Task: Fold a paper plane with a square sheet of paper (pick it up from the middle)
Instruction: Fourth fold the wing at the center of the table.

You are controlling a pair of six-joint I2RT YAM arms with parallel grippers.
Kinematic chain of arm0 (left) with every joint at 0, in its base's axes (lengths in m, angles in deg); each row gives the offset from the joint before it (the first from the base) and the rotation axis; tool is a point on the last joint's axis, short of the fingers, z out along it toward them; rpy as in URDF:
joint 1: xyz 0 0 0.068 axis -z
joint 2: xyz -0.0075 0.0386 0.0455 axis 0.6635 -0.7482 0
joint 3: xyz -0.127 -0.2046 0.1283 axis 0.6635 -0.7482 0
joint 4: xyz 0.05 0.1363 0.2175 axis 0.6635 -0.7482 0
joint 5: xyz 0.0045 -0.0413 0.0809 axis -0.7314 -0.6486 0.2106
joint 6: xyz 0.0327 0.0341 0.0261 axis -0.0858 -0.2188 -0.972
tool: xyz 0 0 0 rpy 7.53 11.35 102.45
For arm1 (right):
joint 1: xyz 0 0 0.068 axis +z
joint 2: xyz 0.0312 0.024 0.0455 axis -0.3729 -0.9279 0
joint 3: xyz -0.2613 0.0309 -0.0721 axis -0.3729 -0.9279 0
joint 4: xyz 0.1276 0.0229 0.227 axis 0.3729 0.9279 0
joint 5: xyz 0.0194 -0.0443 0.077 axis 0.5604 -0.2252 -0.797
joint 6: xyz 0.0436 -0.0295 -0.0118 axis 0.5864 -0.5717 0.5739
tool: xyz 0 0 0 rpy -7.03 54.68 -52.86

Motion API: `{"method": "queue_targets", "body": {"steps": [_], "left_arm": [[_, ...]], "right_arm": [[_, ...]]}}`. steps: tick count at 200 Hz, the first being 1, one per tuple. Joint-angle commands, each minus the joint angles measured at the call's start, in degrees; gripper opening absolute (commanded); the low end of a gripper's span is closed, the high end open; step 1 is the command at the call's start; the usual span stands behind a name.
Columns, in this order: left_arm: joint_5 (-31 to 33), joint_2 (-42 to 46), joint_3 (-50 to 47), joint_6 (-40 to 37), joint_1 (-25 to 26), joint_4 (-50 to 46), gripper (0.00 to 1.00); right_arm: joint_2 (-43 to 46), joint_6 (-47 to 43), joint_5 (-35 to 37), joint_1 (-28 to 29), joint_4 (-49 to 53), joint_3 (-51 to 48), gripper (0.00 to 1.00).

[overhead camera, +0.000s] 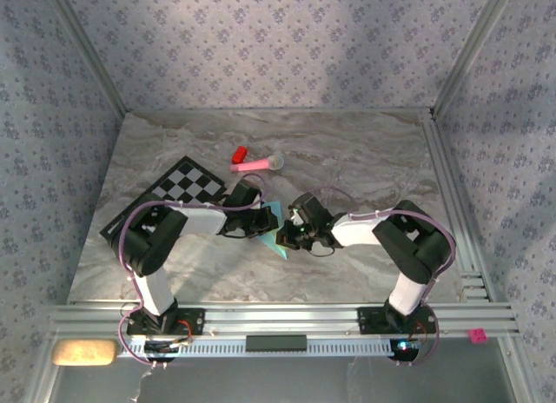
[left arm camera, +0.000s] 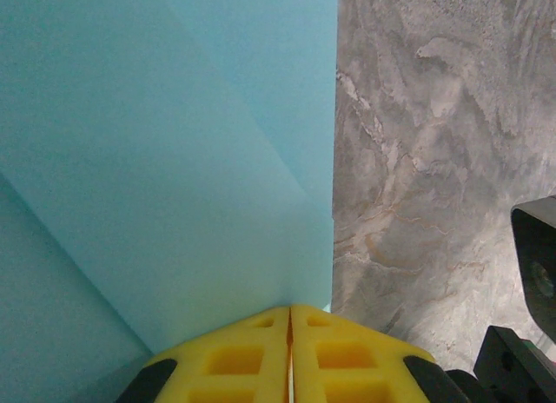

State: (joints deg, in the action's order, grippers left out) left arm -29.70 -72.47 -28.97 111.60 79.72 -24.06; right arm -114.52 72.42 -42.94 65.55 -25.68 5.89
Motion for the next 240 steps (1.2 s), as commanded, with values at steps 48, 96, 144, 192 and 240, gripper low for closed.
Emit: {"method": "queue_targets", "body": {"steps": [48,96,144,192,240], "left_arm": [[0.7,1.7,1.7,-2.3,-0.7,-2.1,0.13],[-0.5,6.5,1.1,-3.7,-0.5,-3.1,0.16],[-2.9,5.0,-0.8,-3.7,0.2,-2.4,0.10],[0.0,0.1,2.1,-4.7,-0.2,-5.1,0.09],[1.3,-3.8,3.7,-5.0,-4.4,-5.7,0.07]], "right_arm": [[-1.0,1.7,0.7,-1.1,4.4,-6.5,0.00],[-1.3,-0.7,-1.3,-2.6,5.6,-6.7,0.00],[-1.7,-1.0,-1.4,-3.1,6.3,-6.1,0.00],[-1.7,-1.4,-1.1,-3.1,6.9,-6.3,0.00],[-1.8,-2.4,-0.4,-2.7,8.8,-6.6,0.00]]}}
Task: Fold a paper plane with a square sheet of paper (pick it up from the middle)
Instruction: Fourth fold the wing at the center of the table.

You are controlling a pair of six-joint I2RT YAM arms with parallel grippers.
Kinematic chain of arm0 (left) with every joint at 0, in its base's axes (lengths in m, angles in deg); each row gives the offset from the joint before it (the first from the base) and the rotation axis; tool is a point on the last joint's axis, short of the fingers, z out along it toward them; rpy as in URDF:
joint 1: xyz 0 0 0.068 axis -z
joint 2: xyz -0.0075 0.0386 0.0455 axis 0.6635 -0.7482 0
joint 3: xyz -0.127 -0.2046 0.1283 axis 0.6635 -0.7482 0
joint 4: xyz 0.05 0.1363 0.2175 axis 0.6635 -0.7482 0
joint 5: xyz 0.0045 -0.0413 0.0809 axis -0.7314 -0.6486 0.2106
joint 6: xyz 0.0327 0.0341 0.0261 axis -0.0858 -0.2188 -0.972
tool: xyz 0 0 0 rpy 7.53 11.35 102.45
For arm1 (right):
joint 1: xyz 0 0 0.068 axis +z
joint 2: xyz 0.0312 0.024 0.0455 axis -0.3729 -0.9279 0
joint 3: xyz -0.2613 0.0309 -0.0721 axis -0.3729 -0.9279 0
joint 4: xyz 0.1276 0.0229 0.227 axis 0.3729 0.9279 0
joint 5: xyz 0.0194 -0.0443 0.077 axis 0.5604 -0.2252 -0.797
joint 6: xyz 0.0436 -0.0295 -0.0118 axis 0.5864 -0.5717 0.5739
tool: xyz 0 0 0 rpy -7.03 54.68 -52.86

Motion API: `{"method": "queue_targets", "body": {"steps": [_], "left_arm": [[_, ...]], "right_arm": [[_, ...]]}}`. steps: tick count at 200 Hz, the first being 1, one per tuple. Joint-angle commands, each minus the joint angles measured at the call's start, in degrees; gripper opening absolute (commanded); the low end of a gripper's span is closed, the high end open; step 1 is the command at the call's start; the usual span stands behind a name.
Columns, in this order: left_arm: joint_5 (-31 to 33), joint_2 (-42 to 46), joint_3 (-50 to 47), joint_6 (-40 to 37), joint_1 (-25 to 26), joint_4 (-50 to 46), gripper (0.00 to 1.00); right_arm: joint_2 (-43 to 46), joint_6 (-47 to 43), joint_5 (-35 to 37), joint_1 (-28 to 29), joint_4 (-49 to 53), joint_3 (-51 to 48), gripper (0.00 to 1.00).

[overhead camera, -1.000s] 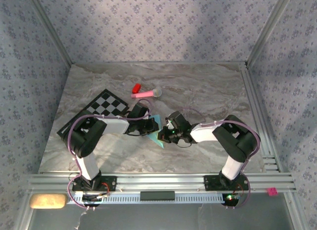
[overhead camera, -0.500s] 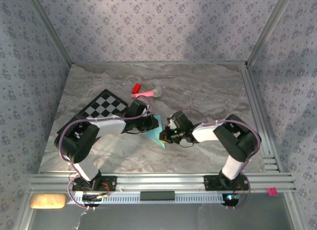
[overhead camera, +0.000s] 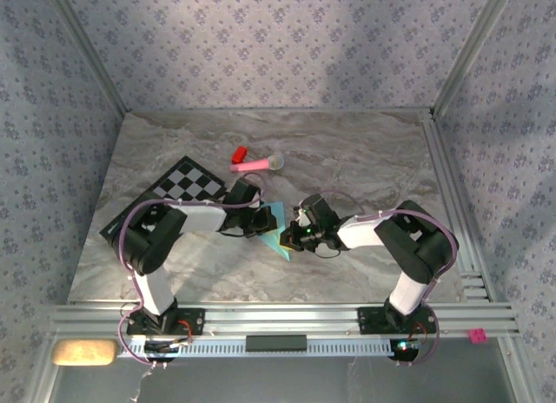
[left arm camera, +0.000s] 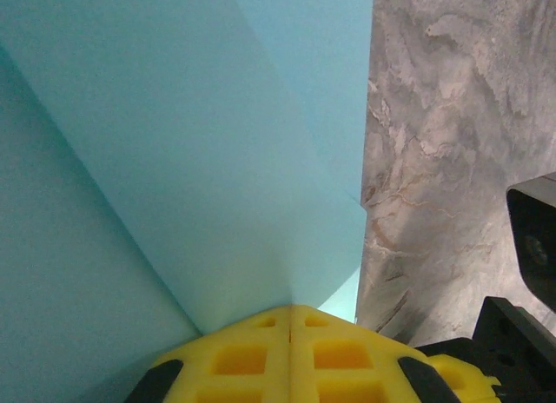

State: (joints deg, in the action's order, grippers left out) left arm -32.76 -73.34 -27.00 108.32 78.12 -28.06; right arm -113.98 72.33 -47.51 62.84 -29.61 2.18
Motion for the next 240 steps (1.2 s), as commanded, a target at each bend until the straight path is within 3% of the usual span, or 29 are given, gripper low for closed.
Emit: {"method": "queue_targets", "body": {"steps": [1,136,240], "left_arm": [[4.4,-2.9,1.8,-1.8,-2.9,-1.8,0.07],[5.4,-6.3,10.7,-7.9,-10.5,-10.1,0.08],[5.0,-2.8,10.9,-9.2,-11.3,-10.7,0.10]], "right_arm": [[-2.4,-2.3,4.2,0.0,12.7,-2.9,0.00],[-1.4,-4.4,4.2,-0.3,14.3,-4.0,0.00],[-0.4,-9.3,0.5,-2.4,16.5,-4.7,0.00]]}}
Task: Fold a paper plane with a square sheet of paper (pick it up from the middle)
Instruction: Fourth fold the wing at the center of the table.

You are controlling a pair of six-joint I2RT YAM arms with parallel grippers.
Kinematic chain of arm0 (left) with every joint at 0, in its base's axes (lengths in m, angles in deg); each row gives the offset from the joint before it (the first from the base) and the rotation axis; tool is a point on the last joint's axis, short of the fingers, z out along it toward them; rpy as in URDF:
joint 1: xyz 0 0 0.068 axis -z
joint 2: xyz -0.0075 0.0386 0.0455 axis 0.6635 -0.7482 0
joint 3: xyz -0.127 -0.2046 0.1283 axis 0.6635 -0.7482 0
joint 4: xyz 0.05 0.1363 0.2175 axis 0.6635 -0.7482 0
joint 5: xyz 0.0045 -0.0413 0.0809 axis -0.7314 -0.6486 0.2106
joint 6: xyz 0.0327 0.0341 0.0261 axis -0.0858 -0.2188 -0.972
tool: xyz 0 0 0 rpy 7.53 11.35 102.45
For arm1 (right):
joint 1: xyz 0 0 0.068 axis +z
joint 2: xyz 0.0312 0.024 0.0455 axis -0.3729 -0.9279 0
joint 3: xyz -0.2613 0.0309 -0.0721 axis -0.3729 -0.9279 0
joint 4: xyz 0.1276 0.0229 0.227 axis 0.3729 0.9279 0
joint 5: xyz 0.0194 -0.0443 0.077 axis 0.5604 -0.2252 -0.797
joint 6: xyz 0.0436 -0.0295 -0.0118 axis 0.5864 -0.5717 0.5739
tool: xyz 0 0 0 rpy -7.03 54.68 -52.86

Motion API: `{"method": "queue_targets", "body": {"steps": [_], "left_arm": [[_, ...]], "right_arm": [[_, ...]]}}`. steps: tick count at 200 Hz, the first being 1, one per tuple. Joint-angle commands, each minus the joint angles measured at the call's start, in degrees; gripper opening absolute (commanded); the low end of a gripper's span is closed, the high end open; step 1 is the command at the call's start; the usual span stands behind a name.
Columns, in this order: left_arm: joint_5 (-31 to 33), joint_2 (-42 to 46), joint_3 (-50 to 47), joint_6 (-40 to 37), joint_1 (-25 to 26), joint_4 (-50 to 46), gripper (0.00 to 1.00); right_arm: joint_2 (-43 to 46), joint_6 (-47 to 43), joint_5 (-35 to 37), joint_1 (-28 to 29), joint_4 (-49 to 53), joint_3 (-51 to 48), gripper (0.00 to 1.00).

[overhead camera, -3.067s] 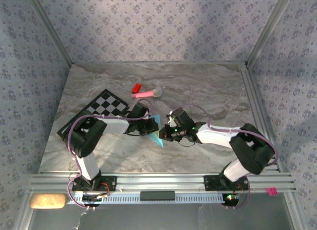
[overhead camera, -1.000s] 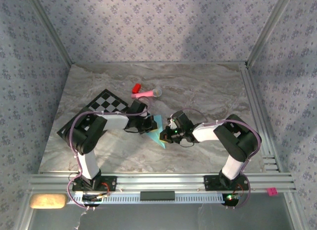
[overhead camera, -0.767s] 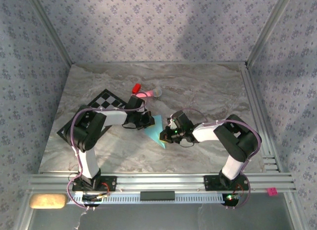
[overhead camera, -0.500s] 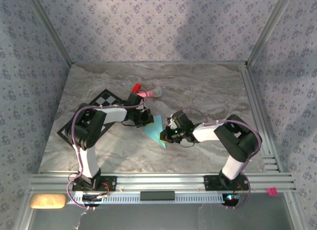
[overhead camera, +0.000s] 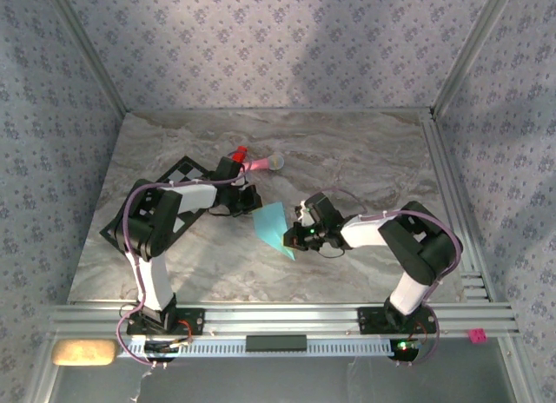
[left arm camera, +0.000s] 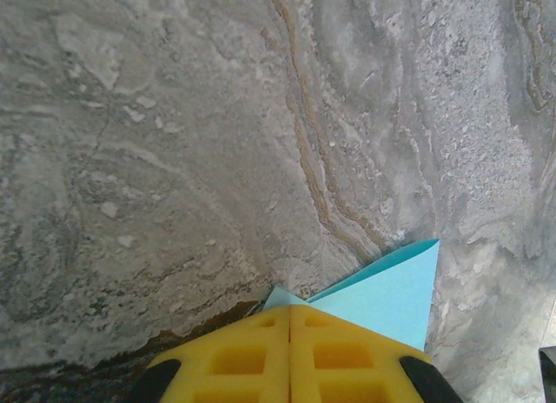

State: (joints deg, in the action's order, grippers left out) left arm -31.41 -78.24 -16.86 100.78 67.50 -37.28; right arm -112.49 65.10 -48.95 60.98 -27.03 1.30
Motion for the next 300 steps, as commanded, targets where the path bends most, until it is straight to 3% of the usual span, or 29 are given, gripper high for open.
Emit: {"method": "queue_targets", "body": {"steps": [1,59,103,143,248,300], "left_arm": [[3.6,2.2,0.8,-1.7,-0.6,-1.5,0.10],[4.8,8.6,2.2,-3.2,0.3,-5.0,0.13],[2.5,9.7,0.8,-1.9,6.4,-3.3,0.13],[1.1,5.1,0.1,-0.3,11.3,-0.7,0.11],[1.8,-0.5,-4.5,-1.9,8.0,2.9,0.11],[1.5,-1.2,-5.3,-2.5,8.0,3.2,0.10]], "right_arm": [[-1.9,-2.1,2.0,-0.6,14.0,-3.8,0.00],[-2.1,-1.6,2.0,-0.5,13.7,-3.1,0.00],[-2.1,-1.1,2.5,-0.6,13.8,-2.8,0.00],[-1.9,-0.4,2.4,-0.7,13.3,-2.9,0.00],[0.4,0.1,1.1,-0.4,13.0,-1.6,0.00],[3.7,-0.1,0.1,0.1,12.7,4.3,0.00]]}}
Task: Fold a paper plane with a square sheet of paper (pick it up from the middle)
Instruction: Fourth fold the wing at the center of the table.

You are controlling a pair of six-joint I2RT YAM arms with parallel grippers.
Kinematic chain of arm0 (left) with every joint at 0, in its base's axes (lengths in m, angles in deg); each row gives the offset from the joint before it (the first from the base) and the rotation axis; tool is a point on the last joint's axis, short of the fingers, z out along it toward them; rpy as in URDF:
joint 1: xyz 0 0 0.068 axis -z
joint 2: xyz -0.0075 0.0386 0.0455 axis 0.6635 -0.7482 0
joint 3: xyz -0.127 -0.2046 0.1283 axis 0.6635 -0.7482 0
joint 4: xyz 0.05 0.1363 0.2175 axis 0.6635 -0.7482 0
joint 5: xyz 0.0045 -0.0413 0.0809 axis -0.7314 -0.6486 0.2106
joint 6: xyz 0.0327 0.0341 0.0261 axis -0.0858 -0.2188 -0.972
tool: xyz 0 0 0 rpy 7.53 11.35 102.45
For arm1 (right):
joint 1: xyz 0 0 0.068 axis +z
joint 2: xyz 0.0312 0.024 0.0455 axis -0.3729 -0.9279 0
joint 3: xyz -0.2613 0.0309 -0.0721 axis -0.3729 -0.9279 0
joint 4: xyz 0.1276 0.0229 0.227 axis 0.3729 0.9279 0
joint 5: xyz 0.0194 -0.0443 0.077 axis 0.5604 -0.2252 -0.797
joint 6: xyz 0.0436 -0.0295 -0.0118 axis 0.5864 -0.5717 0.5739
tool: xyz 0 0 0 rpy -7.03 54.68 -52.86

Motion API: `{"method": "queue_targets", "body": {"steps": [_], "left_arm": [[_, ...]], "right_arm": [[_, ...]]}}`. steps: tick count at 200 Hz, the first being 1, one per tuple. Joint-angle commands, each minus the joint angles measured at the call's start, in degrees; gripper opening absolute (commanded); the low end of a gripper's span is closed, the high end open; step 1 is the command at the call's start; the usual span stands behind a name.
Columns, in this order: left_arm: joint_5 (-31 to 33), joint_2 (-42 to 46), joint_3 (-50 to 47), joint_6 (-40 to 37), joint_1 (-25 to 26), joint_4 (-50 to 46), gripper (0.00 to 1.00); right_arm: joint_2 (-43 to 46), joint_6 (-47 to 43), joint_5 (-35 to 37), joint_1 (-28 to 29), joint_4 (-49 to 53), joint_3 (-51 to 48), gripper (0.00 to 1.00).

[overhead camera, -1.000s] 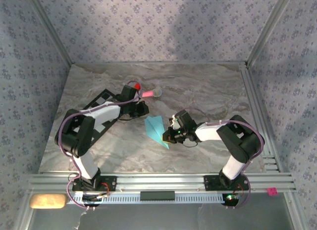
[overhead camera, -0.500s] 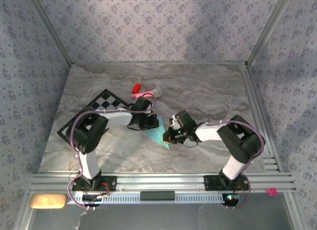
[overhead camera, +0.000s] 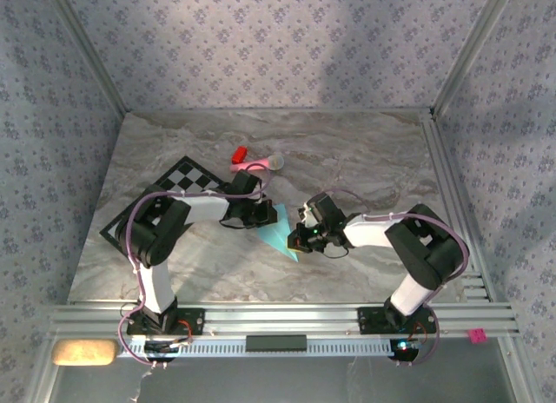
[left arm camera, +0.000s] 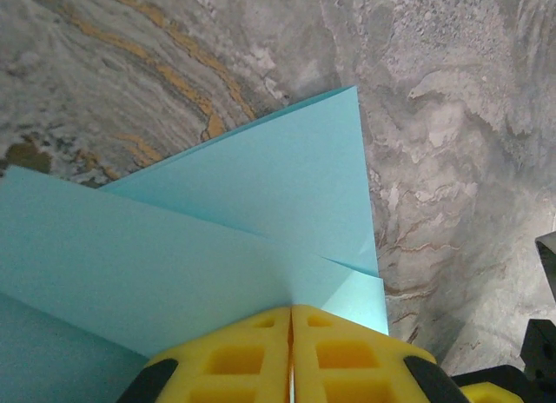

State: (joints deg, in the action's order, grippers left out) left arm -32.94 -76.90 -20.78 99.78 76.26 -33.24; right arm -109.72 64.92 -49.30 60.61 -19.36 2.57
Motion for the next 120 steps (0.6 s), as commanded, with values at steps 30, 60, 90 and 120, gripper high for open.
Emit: {"method": "queue_targets", "body": {"steps": [30,60,90,120], "left_arm": [[2.7,-2.7,-1.7,-1.1,-0.7,-0.2,0.10],[2.7,-2.5,-1.9,-1.2,-0.8,-0.2,0.10],[2.7,-2.5,-1.9,-1.2,-0.7,-0.1,0.10],[3.0,-2.3,-1.6,-1.5,-0.9,-0.8,0.10]], "right_arm": [[-3.5,0.1,0.6,0.7,4.3,7.4,0.00],[-8.1,0.5,1.2,0.9,4.0,11.6,0.00],[-11.1,0.3,2.5,0.1,3.8,12.3,0.00],[-9.6,0.8,0.7,1.2,2.0,7.1,0.00]]}}
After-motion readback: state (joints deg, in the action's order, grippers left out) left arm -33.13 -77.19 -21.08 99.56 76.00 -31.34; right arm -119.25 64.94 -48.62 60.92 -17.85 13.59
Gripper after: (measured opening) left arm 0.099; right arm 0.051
